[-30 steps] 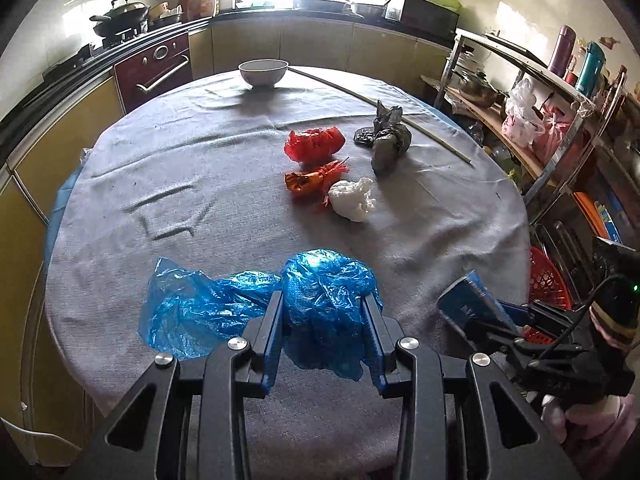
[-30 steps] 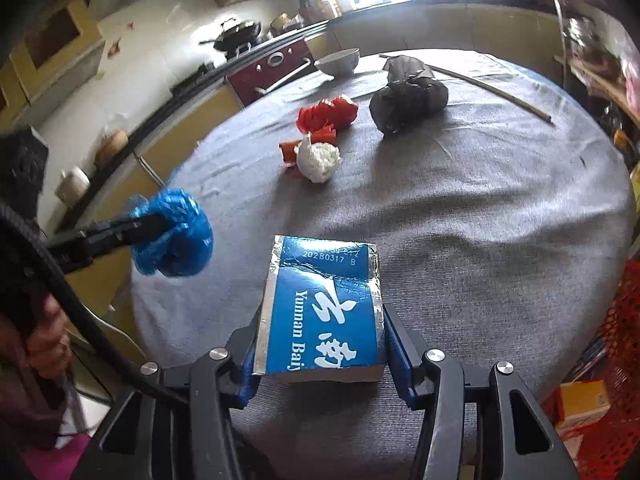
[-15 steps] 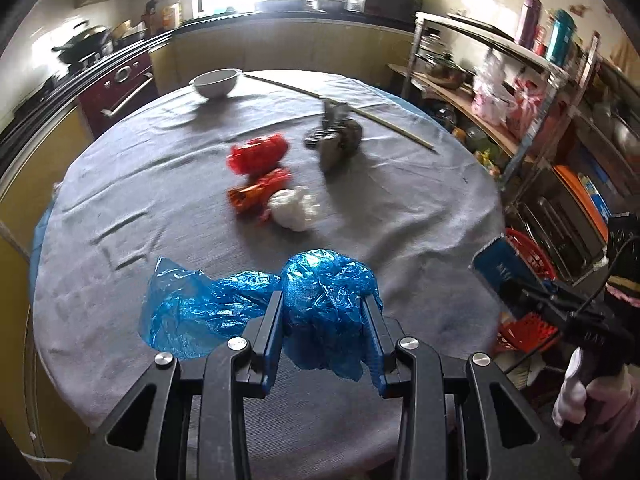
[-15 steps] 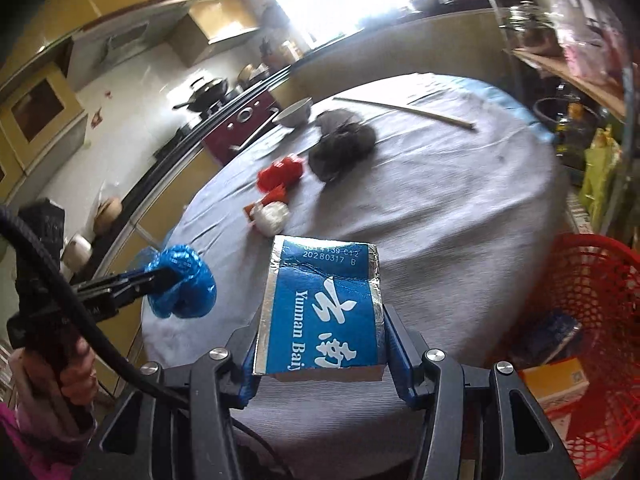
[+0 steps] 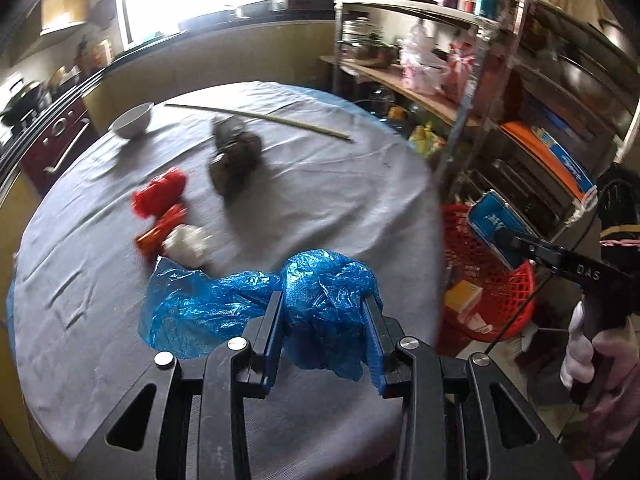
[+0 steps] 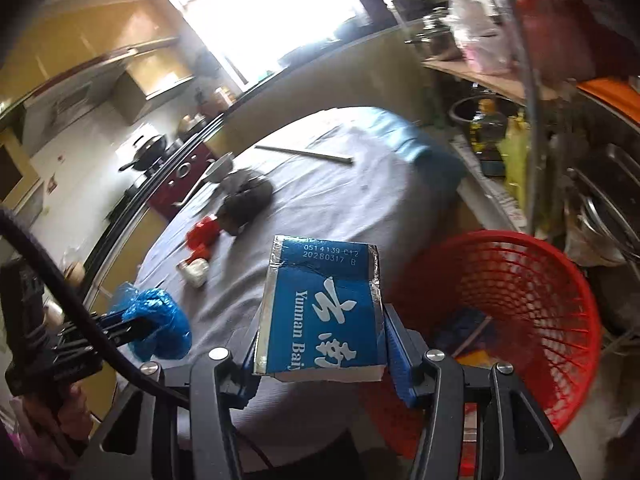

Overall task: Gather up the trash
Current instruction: 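Lift the box and blue bag and carry both toward the red basket, then open both tools over the red basket to drop the box and bag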

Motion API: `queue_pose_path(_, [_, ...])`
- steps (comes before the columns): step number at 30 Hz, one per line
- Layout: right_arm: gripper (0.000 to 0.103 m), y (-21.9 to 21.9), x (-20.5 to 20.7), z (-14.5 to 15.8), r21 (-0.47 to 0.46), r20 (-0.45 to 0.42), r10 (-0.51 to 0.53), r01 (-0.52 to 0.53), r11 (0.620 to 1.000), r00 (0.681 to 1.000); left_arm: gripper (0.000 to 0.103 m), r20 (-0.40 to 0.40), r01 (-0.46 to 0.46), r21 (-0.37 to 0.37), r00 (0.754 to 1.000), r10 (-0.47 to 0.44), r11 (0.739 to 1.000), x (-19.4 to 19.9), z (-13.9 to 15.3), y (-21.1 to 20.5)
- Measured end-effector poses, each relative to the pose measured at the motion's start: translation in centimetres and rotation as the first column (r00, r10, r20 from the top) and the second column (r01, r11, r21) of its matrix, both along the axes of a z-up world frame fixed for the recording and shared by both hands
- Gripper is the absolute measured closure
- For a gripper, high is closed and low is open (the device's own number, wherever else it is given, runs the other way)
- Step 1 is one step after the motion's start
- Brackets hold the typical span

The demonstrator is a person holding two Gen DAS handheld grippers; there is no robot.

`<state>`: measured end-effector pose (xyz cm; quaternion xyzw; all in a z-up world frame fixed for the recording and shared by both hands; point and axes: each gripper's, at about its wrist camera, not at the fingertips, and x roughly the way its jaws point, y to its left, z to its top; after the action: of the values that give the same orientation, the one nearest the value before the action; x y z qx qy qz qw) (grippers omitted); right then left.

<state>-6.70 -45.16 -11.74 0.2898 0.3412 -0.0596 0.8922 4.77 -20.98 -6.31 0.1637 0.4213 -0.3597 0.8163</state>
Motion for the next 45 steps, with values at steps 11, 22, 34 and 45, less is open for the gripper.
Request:
queue_pose_path(11, [0.047,-3.9,-2.3,-0.6,0.018,-0.006,-0.116,0.116,0.993,0.993,0.065,-0.018,0.130,-0.038,0.991,-0.130,0.991,-1.3,0.1,-5.9])
queue_pose_path(22, [0.046,-7.9,-5.6,-2.9,0.090,-0.047,-0.238,0.241,0.966,0.970,0.064,-0.079,0.255,-0.053,0.963,-0.259,0.965,-3.1,-1.0,-12.4])
queue_pose_path(34, [0.044,-9.9,-7.1,-4.1,0.144,-0.089,-0.290,0.301,0.943,0.953,0.040,-0.081,0.343,-0.041,0.935,-0.346,0.938,-5.2,-1.6,-16.3])
queue_pose_path(45, [0.044,-9.2,-6.8,-3.2,0.144,-0.069,-0.283,0.290,0.946,0.957,0.039,-0.126,0.235,-0.027,0.963,-0.237,0.972,-3.0,-2.7,-11.8])
